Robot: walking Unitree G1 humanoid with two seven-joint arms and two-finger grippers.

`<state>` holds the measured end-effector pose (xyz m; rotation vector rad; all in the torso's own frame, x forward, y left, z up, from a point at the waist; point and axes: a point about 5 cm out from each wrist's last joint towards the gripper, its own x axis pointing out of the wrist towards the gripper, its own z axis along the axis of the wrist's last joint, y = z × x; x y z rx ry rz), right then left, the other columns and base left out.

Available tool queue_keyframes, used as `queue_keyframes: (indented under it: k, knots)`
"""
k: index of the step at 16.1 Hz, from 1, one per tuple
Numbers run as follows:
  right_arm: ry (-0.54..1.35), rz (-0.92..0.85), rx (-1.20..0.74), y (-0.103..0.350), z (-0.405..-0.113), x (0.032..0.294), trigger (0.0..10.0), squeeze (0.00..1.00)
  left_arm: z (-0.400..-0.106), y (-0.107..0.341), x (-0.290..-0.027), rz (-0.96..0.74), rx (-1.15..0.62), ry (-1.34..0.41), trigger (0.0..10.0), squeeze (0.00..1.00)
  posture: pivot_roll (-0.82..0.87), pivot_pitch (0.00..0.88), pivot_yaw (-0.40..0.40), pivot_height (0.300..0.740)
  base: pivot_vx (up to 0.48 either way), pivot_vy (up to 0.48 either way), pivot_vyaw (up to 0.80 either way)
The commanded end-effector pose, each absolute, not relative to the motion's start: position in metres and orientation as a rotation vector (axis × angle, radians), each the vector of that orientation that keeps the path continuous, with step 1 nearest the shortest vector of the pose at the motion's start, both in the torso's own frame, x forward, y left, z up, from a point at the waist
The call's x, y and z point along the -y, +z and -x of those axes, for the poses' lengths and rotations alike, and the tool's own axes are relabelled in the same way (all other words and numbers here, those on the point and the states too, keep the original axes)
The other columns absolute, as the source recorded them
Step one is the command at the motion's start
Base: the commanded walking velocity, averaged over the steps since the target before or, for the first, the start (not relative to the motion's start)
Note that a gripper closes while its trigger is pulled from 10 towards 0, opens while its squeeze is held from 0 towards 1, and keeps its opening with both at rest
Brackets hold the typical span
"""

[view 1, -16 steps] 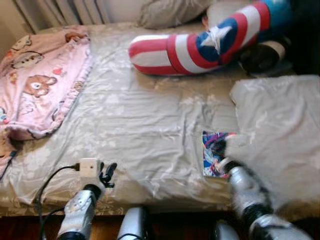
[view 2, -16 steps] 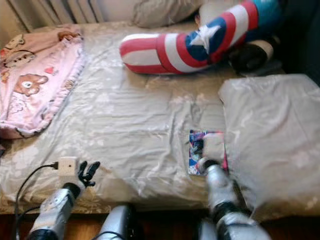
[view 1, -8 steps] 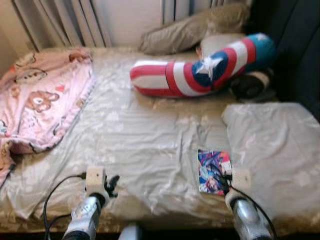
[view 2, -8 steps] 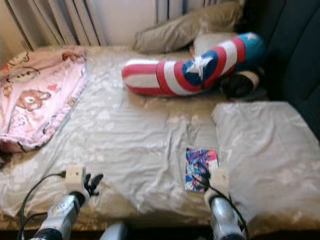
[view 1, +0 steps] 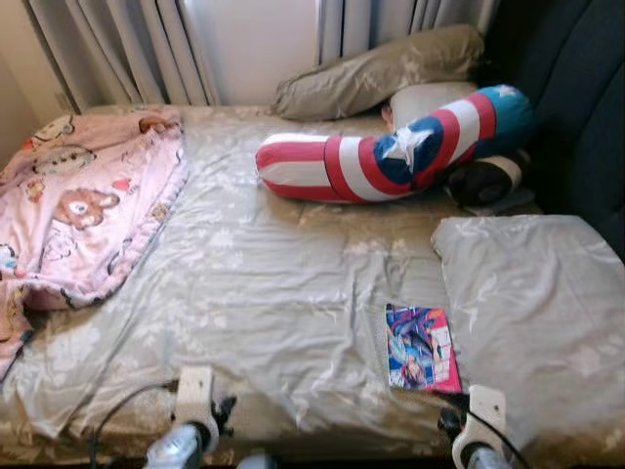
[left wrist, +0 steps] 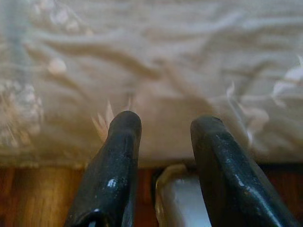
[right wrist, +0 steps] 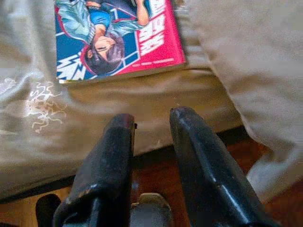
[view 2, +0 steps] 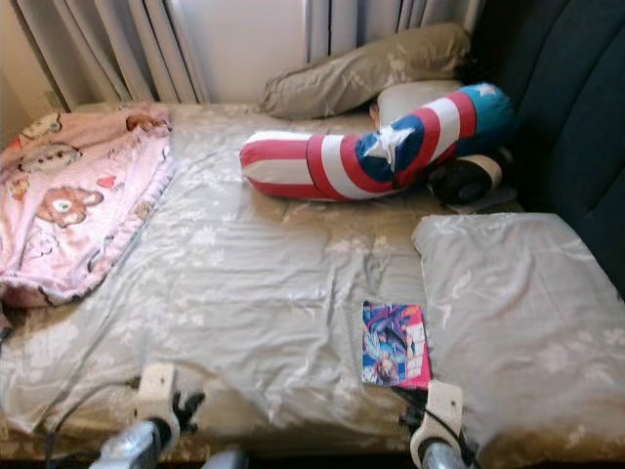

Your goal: Clean up the room

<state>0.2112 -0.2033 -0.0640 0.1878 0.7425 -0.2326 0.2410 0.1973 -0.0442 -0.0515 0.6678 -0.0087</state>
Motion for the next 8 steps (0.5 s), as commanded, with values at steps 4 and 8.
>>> queue_keyframes:
  k: [4, 8]
  knots:
    - [-0.275, -0.223, -0.787, -0.072, -0.198, 0.202, 10.0, 0.00, -0.236, -0.049, -0.200, 0.024, -0.715, 0.001, 10.0, 0.00, 0.03, 0.000, 0.020, 0.740, 0.000, 0.000, 0.00]
    - [-0.280, -0.217, -0.861, -0.081, -0.183, 0.197, 10.0, 0.00, -0.233, -0.051, -0.202, 0.025, -0.738, 0.012, 10.0, 0.00, 0.02, 0.000, 0.022, 0.740, 0.000, 0.000, 0.00]
